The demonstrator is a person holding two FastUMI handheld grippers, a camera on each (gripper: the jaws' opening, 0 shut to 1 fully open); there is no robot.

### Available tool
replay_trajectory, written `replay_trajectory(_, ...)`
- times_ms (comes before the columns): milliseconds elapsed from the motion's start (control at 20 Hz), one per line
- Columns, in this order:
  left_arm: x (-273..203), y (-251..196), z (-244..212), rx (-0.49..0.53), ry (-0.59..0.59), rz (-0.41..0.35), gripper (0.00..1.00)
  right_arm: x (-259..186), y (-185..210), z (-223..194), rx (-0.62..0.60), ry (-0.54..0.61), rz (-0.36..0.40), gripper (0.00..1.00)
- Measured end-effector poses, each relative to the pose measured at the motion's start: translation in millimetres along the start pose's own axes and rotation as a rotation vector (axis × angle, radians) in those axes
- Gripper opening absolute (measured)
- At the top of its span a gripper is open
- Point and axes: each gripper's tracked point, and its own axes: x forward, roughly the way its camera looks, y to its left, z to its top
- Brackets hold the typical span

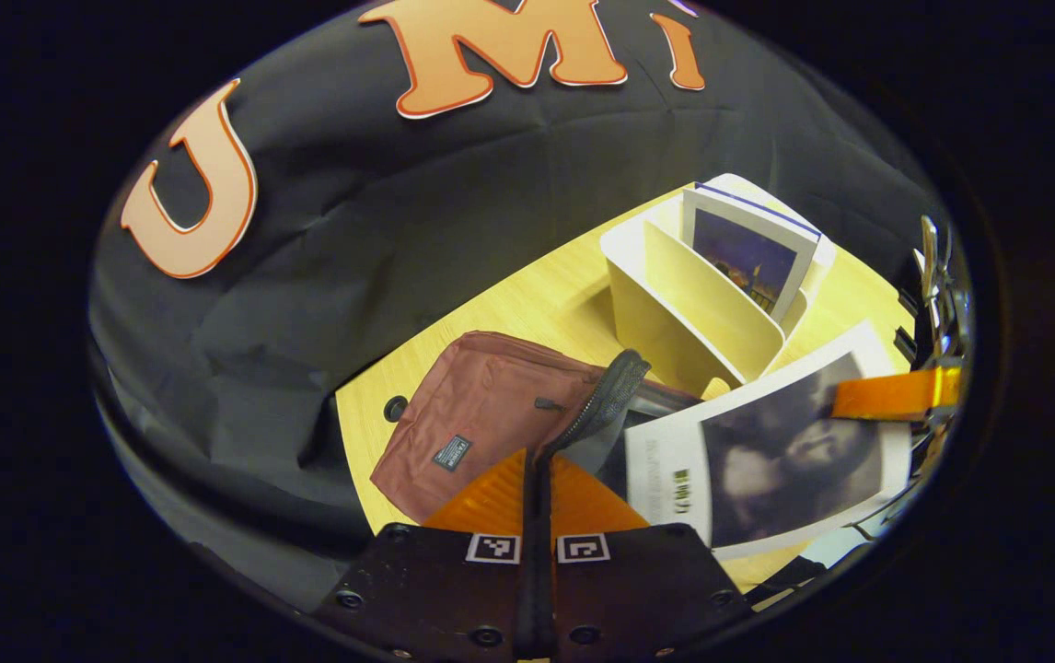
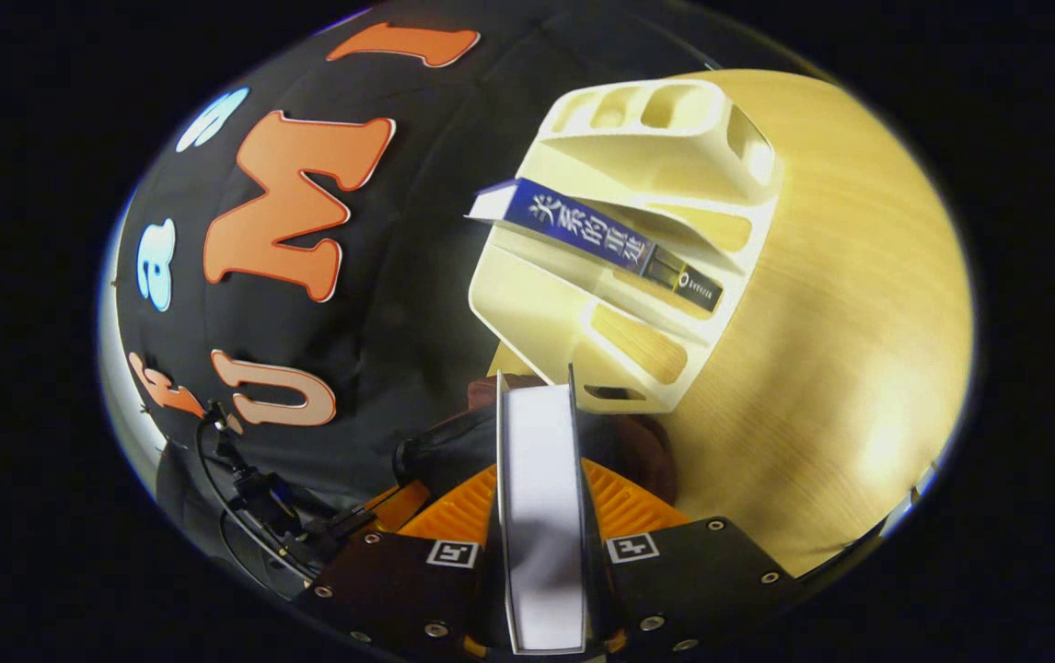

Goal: Open the schoolbag, grab two books from the bookshelf and put them into the schoolbag.

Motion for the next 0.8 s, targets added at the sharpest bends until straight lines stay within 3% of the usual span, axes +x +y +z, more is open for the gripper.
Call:
replay_trajectory(150,-6.2,-9.2,3.9,0.033,-0.014,0.005,0.00,28.5,-0.5,-11.3,0.035,-0.021,0.031,0.36)
replay_trajectory(200,-8.6,-12.3,5.3,0.038,-0.017,0.002,0.09,38.4,-0.3,-13.6,0.037,-0.038,0.034,0.35)
replay_trajectory(250,-10.3,-15.4,4.6,0.041,-0.018,0.002,0.01,51.3,1.8,-12.9,0.039,-0.059,0.035,0.36)
replay_trajectory(300,-11.7,-17.8,3.5,0.044,-0.016,-0.003,0.01,62.9,2.8,-15.4,0.046,-0.064,0.032,0.36)
replay_trajectory(350,-12.1,-20.1,2.6,0.050,-0.012,-0.006,0.00,72.8,3.7,-19.3,0.049,-0.064,0.028,0.24)
replay_trajectory(400,-12.5,-22.4,2.0,0.060,-0.011,-0.005,0.00,82.8,5.0,-22.9,0.047,-0.066,0.027,0.35)
replay_trajectory(600,-13.5,-33.2,-4.4,0.095,-0.009,-0.016,0.01,119.8,7.3,-32.0,0.052,-0.090,-0.017,0.36)
replay_trajectory(650,-14.3,-37.0,-3.3,0.110,-0.016,-0.020,0.10,126.9,11.0,-32.6,0.048,-0.097,-0.019,0.35)
replay_trajectory(700,-15.8,-41.0,-1.5,0.126,-0.028,-0.029,0.01,133.0,15.2,-33.5,0.048,-0.099,-0.020,0.36)
replay_trajectory(800,-15.1,-44.1,4.2,0.138,-0.044,-0.050,0.01,140.3,19.1,-36.4,0.056,-0.095,-0.034,0.36)
